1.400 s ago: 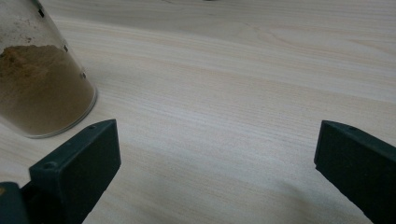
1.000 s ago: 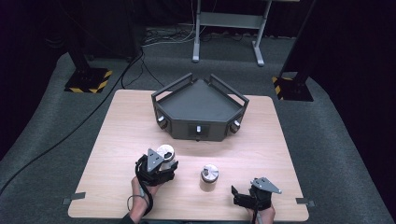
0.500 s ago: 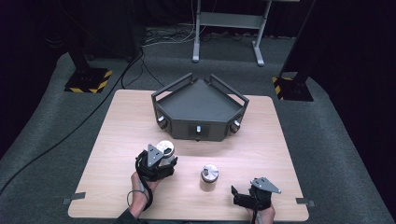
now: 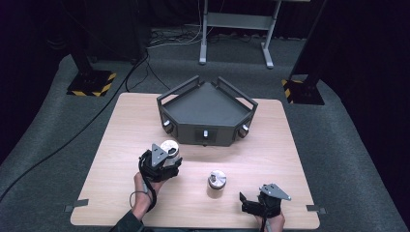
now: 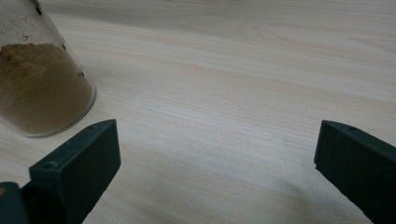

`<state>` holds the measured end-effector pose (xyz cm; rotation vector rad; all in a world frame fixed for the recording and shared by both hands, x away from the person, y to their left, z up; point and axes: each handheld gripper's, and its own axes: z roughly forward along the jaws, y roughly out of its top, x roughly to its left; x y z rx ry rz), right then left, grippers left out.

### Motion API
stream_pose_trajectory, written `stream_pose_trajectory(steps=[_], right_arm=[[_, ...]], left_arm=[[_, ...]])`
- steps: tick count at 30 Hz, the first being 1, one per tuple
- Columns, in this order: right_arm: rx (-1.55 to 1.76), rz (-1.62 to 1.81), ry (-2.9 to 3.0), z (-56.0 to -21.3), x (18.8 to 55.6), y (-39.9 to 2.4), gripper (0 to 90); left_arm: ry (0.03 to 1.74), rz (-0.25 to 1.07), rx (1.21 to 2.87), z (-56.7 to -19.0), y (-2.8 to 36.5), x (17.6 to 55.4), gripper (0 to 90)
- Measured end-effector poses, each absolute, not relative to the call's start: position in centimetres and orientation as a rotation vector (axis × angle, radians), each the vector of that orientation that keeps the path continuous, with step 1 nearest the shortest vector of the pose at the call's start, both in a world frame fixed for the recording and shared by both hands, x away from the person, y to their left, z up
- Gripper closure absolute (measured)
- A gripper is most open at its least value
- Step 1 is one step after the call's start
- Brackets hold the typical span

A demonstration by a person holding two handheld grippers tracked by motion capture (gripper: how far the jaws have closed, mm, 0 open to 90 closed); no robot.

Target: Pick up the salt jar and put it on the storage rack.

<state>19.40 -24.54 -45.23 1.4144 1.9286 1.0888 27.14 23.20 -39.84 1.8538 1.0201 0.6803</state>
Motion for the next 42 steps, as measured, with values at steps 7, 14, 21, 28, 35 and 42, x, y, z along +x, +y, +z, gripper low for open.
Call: stream_pose_trajectory(steps=[7, 14, 21, 28, 35, 42], right_arm=[[1.413, 1.088, 1.928, -45.2, 19.4, -24.5, 0.0], [1.411, 1.087, 1.929, -45.2, 19.4, -24.5, 0.0], [1.413, 1.082, 1.93, -45.2, 19.4, -24.5, 0.0], [1.413, 1.081, 1.929, -45.2, 19.4, -24.4, 0.0], [1.412, 1.08, 1.929, -45.2, 19.4, -24.4, 0.0], [1.413, 1.077, 1.93, -45.2, 19.4, -24.4, 0.0]], left_arm=[[1.022, 0.686, 1.849, -39.7, 23.3, 27.4, 31.4], [1.011, 0.707, 1.859, -39.2, 23.4, 27.7, 31.4], [1.004, 0.728, 1.863, -38.6, 23.5, 28.2, 31.4], [1.001, 0.732, 1.859, -38.3, 23.6, 28.6, 31.4], [1.004, 0.725, 1.859, -38.0, 23.6, 29.4, 31.4], [0.998, 0.735, 1.857, -37.4, 23.7, 30.0, 31.4]])
